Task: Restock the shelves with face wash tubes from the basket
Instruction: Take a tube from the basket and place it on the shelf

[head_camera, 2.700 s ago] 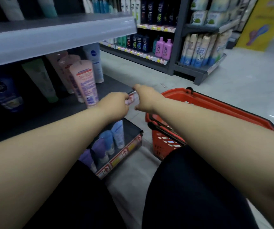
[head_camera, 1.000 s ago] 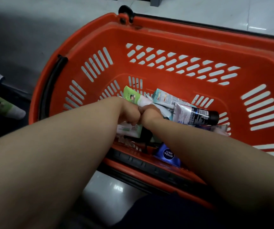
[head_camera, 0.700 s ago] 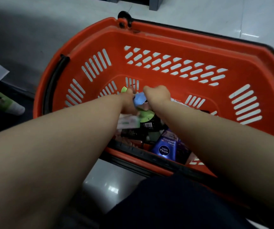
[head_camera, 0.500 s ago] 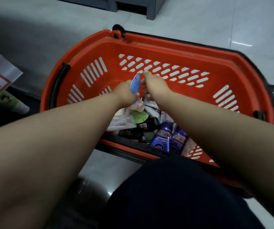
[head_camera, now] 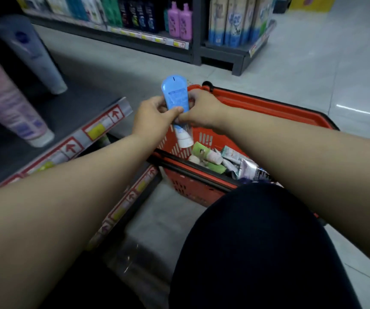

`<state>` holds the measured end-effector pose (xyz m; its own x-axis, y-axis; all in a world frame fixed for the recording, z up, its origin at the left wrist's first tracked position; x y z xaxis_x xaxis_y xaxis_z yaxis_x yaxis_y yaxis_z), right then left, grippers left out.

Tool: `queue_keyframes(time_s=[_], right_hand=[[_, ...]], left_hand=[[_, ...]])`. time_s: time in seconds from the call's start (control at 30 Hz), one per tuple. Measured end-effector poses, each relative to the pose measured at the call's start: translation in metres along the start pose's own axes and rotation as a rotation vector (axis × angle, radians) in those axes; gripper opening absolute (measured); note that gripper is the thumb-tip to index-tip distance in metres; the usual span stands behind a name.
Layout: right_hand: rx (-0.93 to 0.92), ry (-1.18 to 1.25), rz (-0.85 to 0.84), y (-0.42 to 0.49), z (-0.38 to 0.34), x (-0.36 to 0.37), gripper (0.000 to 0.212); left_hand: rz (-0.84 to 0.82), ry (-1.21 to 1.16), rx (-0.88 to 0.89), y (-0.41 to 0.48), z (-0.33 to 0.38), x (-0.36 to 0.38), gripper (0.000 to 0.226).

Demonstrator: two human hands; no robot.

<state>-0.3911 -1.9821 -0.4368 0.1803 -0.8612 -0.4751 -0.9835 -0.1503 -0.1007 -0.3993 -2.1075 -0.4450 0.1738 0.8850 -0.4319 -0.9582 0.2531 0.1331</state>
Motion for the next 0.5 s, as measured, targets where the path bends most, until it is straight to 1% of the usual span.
queue_keyframes(time_s=[0.1, 0.17, 0.23, 0.37, 0.47, 0.5], right_hand=[[-0.051, 0.022, -0.029, -0.002, -0.03, 0.028, 0.049], [-0.075, 0.014, -0.064, -0.006, -0.046, 0.05, 0.044], [-0.089, -0.05, -0.103, -0.012, -0.058, 0.075, 0.039], [-0.109, -0.207, -0.174, -0.017, -0.054, 0.113, 0.041], [-0.036, -0.378, -0.217, -0.012, -0.037, 0.129, 0.057], [-0.013, -0.433, -0.22, -0.008, -0.031, 0.132, 0.06]], left_hand=[[0.092, 0.038, 0.004, -0.025, 0.003, -0.037, 0.022], [0.141, 0.046, -0.02, -0.041, -0.004, -0.058, 0.022], [0.175, 0.034, -0.044, -0.058, -0.015, -0.076, 0.023], [0.145, 0.168, -0.124, -0.083, -0.044, -0.091, 0.022], [0.11, 0.17, -0.197, -0.091, -0.067, -0.084, 0.016], [0.114, 0.17, -0.221, -0.091, -0.072, -0.081, 0.016]])
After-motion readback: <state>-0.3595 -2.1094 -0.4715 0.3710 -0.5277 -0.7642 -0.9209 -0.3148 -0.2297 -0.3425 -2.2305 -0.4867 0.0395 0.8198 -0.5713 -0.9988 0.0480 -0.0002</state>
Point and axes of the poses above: each hand's wrist, its own y-axis towards the middle knuckle, its own x-axis out of the palm, z = x × y, the point moved 4 cm from there along y, towards the middle knuckle, and after that the axes turned 8 degrees about -z, right-handed, at the moved point
